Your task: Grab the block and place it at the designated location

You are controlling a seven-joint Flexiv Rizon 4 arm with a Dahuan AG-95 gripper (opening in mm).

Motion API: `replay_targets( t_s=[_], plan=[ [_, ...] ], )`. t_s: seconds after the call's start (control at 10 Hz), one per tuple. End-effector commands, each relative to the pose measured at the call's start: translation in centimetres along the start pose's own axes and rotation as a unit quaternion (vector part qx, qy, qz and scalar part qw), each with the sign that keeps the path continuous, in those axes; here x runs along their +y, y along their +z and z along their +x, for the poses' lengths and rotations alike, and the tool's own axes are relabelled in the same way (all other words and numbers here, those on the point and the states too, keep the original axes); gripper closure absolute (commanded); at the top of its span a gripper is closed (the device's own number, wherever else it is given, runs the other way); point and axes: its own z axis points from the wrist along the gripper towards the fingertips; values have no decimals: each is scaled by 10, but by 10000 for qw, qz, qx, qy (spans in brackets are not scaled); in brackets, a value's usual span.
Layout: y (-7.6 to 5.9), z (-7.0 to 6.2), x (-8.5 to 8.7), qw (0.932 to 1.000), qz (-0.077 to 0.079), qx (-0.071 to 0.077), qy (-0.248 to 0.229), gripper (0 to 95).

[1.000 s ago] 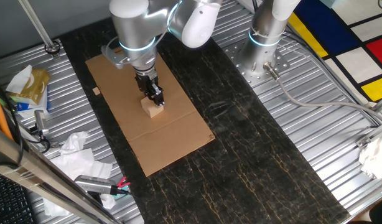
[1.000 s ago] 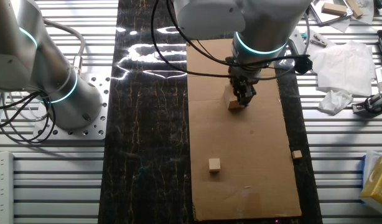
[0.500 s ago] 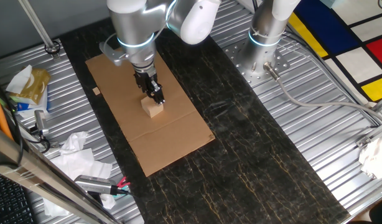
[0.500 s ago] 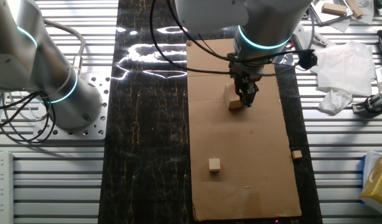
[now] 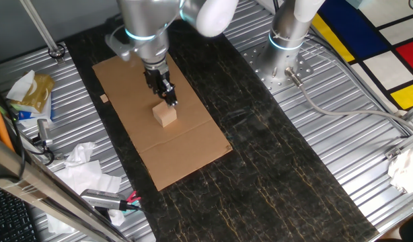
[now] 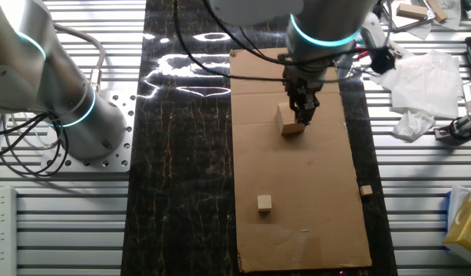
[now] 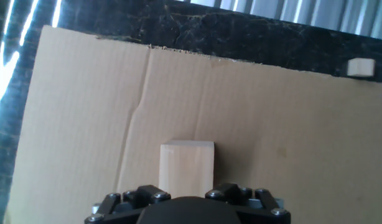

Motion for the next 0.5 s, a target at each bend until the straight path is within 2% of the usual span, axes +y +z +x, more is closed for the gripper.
replay_targets(
  t_s=[0.1,0.5],
  plan=[
    [-17,0,3,9997,162,41,187,950],
    [-43,2,9,9987,170,9,482,950]
  ],
)
